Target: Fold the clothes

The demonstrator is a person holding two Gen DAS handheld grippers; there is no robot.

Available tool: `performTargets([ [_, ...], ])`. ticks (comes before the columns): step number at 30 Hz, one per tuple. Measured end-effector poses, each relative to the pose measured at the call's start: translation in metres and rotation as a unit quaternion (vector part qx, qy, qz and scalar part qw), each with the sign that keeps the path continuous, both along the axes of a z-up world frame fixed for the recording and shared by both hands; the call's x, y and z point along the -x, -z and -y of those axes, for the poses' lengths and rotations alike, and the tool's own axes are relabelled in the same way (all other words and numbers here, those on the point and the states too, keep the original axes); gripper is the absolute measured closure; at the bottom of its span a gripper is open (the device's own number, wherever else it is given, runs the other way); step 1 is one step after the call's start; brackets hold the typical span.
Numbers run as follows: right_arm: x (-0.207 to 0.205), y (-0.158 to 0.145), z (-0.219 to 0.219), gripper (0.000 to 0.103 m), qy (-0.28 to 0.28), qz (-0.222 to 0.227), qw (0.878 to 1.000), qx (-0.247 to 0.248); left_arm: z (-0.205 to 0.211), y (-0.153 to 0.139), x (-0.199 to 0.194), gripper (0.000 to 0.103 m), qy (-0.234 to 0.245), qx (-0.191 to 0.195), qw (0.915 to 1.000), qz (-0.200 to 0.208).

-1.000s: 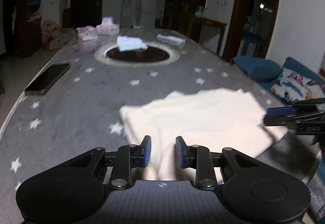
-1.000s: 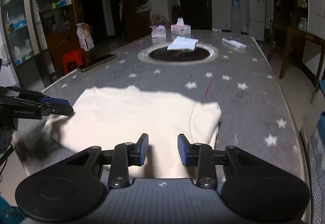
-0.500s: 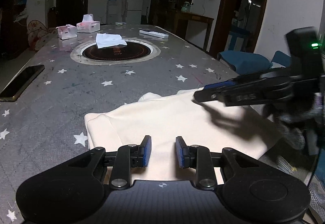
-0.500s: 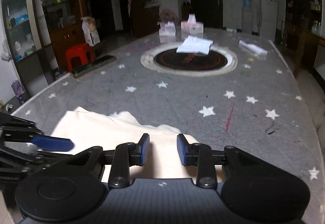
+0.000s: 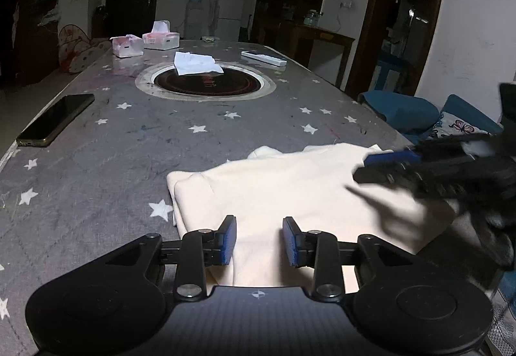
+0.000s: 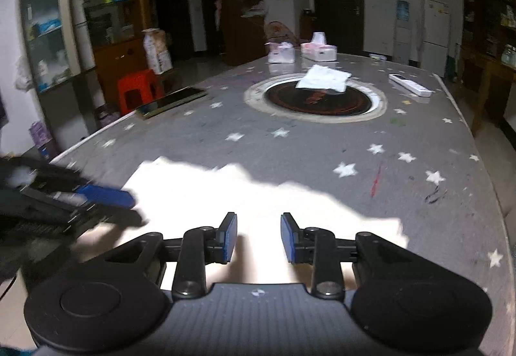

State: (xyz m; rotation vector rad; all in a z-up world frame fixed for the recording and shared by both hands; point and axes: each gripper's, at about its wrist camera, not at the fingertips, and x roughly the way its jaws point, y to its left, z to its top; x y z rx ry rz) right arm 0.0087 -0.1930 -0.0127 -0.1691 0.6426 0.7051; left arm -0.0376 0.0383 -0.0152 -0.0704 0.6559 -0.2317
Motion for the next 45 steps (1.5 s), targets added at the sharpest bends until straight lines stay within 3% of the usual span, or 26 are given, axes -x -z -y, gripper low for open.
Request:
performTargets([
  [6,0.03,0.007,-0.008,0.068,-0.019,0.028,0.998,0.046,-0.011,-0.004,0.008,0.063,-0.016,0.004,0.9998,0.007],
  [14,0.058,-0.001,-0.032,0.063,-0.08,0.05,0.995,0.039,-0.022,0.008,0.033,0.062,-0.025,-0.012,0.9996,0.0],
  [23,0.07,-0.006,-0.056,0.062,-0.123,0.056,0.99,0.05,-0.045,-0.003,0.04,0.06,-0.061,0.001,0.9981,0.004],
  [28,0.08,-0.007,-0.076,0.062,-0.162,0.061,0.983,0.057,-0.065,-0.003,0.041,0.06,-0.098,0.024,0.9949,-0.009],
  [35,0.099,-0.004,-0.112,0.062,-0.243,0.07,0.965,0.077,-0.079,-0.009,0.043,0.06,-0.121,0.056,0.991,-0.011],
  [41,0.099,0.01,-0.121,0.063,-0.241,0.064,0.963,0.101,-0.081,-0.011,0.039,0.056,-0.12,0.098,0.9878,-0.018],
  [45,0.093,0.008,-0.118,0.08,-0.224,0.054,0.969,0.087,-0.081,-0.011,0.032,0.047,-0.122,0.133,0.983,-0.03],
])
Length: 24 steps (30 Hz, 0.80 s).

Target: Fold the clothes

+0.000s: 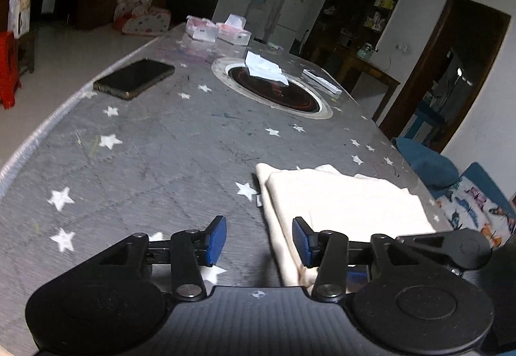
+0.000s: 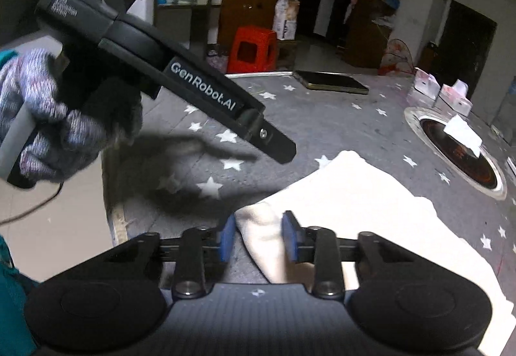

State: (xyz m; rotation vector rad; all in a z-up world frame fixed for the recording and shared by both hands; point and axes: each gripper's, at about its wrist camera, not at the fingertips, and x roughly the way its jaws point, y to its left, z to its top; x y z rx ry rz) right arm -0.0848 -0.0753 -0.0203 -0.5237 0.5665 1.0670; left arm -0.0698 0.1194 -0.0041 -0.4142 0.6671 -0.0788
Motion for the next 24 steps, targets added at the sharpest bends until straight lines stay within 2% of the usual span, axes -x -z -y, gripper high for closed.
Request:
performTargets([
  [4,-0.01,-0.007,0.012,0.087,0.018,-0.036,0.999,-0.033,0.0,0.0,-0.007,0.04,-0.003,0.037,0.9993,-0.008],
  [7,-0.016,-0.014,0.022,0.088,0.028,-0.057,0.996,-0.059,0.001,-0.001,-0.015,0.03,-0.011,0.057,0.9982,-0.015],
  [10,-0.022,-0.022,0.031,0.089,0.036,-0.071,0.993,-0.086,0.004,0.002,-0.024,0.027,-0.017,0.076,0.9966,-0.027],
  [15,-0.03,-0.031,0.042,0.089,0.047,-0.085,0.989,-0.116,0.002,0.015,-0.04,0.027,-0.034,0.137,0.9878,-0.066],
  [19,-0.031,-0.035,0.049,0.089,0.052,-0.087,0.986,-0.13,-0.003,0.021,-0.046,0.025,-0.048,0.183,0.979,-0.077],
  [22,-0.031,-0.034,0.049,0.089,0.051,-0.089,0.986,-0.133,-0.003,0.023,-0.051,0.028,-0.046,0.201,0.9751,-0.081],
  [24,-0.031,-0.033,0.049,0.089,0.051,-0.091,0.985,-0.137,0.0,0.026,-0.053,0.037,-0.043,0.211,0.9732,-0.082],
])
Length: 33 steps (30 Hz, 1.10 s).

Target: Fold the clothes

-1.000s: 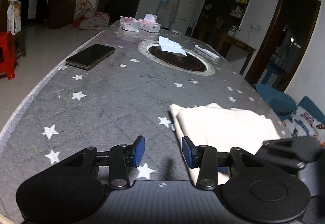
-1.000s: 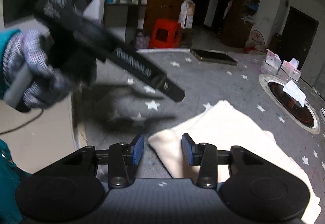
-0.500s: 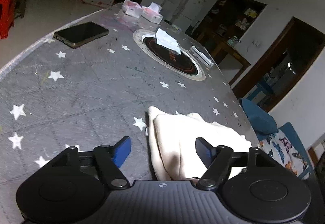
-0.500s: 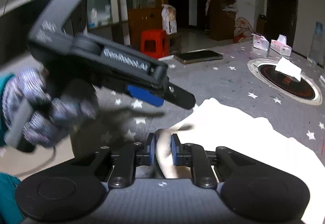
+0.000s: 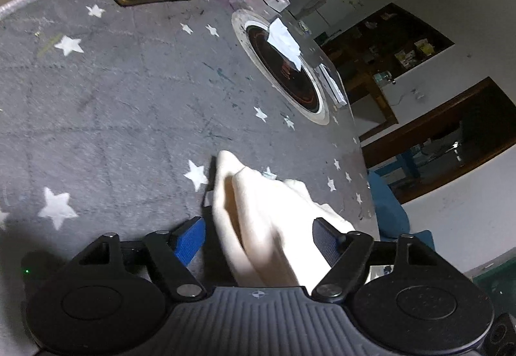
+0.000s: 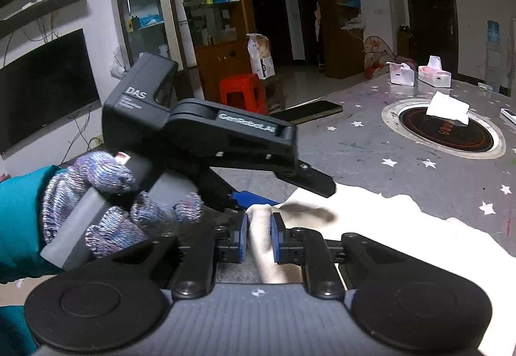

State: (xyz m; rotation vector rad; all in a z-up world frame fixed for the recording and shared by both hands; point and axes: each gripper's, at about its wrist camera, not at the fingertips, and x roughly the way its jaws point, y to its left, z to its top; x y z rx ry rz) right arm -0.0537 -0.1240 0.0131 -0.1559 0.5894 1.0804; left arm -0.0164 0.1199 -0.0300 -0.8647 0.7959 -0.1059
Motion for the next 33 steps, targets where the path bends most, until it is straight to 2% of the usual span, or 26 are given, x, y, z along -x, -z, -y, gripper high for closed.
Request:
performTargets([
  [2,0.0,0.001,-0.001,0.089,0.0,-0.001,1.0,-0.003,0.001,0.005,-0.003,0.058,0.0,0.015,0.9999,-0.005],
  [3,0.001,0.001,0.0,0.089,-0.001,-0.001,1.0,-0.002,0.001,0.008,-0.003,0.065,-0.001,0.022,0.9997,-0.01],
  [4,0.002,0.002,0.0,0.089,-0.001,0.0,1.0,-0.001,0.0,0.011,-0.004,0.077,-0.003,0.027,0.9995,-0.015],
  [5,0.002,0.002,0.001,0.089,-0.002,0.0,1.0,0.0,0.0,0.014,-0.004,0.08,-0.005,0.031,0.9993,-0.018],
  [9,-0.002,0.005,0.006,0.081,0.008,-0.011,1.0,-0.002,0.001,0.015,-0.004,0.084,-0.005,0.023,0.9996,-0.016],
  [11,-0.003,0.004,0.015,0.08,0.021,-0.015,1.0,-0.007,0.002,0.014,-0.004,0.084,-0.002,0.016,0.9998,-0.014],
  [16,-0.026,0.008,0.059,0.077,0.118,-0.022,0.993,-0.008,0.004,0.011,-0.004,0.084,0.005,0.0,1.0,-0.009],
  [20,-0.046,0.012,0.096,0.077,0.2,-0.027,0.979,-0.008,0.006,0.01,-0.005,0.084,0.009,-0.011,0.9999,-0.006],
  [26,-0.08,0.025,0.146,0.072,0.306,-0.048,0.951,-0.014,0.007,0.007,-0.007,0.084,0.014,-0.032,0.9994,-0.003],
  [30,-0.097,0.041,0.165,0.072,0.338,-0.075,0.938,-0.024,0.007,0.006,-0.009,0.084,0.017,-0.041,0.999,-0.002],
  [33,-0.103,0.05,0.166,0.07,0.339,-0.095,0.935,-0.034,0.008,0.005,-0.01,0.084,0.019,-0.049,0.9986,0.0],
])
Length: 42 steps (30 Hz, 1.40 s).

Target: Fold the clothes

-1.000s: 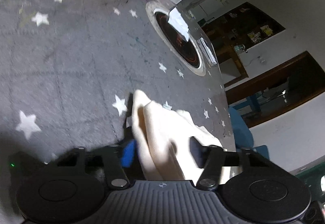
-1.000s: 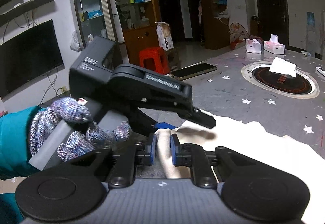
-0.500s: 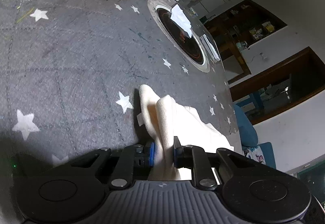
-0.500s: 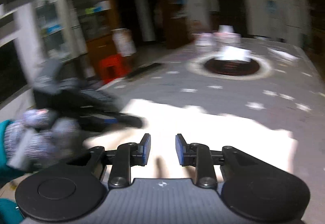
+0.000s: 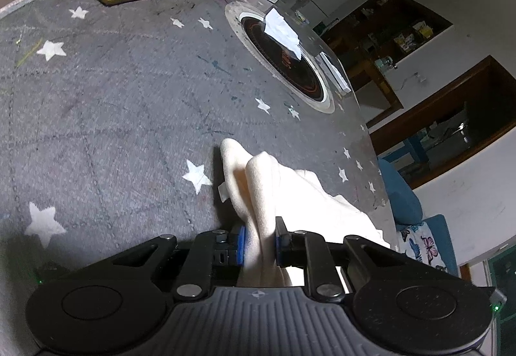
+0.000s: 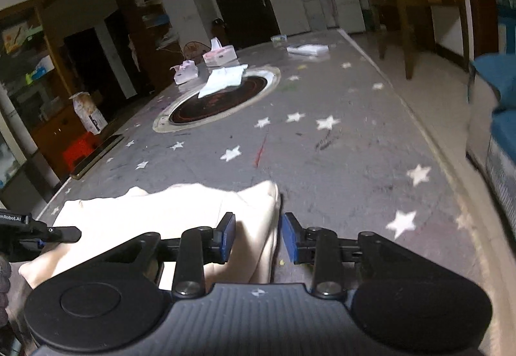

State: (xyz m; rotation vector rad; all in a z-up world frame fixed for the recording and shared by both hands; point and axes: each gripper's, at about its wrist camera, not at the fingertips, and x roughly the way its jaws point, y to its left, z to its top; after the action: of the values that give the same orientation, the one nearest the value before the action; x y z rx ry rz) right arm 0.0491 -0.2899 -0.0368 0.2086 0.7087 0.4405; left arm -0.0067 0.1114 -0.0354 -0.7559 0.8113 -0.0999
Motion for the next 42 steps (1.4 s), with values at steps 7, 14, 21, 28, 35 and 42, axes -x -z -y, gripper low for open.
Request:
performTargets([
  [7,-0.001,0.007,-0.003,0.071,0.011,-0.002,1.0,-0.02,0.002,-0.002,-0.005,0.084,0.007,-0.018,0.9998,0.004],
  [14,0.002,0.008,-0.004,0.09,0.006,-0.006,0.999,-0.033,0.004,-0.002,-0.009,0.084,0.015,-0.027,0.9995,0.01],
  [21,0.013,-0.013,-0.007,0.093,-0.003,0.029,0.999,-0.031,0.019,-0.02,-0.025,0.087,0.041,-0.052,0.9975,0.026],
  [28,0.012,-0.043,-0.001,0.095,0.003,0.068,0.998,-0.005,0.034,-0.037,-0.042,0.088,0.066,-0.076,0.994,0.043],
  [35,0.002,-0.066,0.02,0.095,0.031,0.104,0.994,0.027,0.073,-0.052,-0.077,0.088,0.106,-0.095,0.9882,0.056],
  [42,-0.016,-0.077,0.044,0.095,0.061,0.121,0.989,0.053,0.111,-0.059,-0.115,0.088,0.138,-0.109,0.9821,0.068],
])
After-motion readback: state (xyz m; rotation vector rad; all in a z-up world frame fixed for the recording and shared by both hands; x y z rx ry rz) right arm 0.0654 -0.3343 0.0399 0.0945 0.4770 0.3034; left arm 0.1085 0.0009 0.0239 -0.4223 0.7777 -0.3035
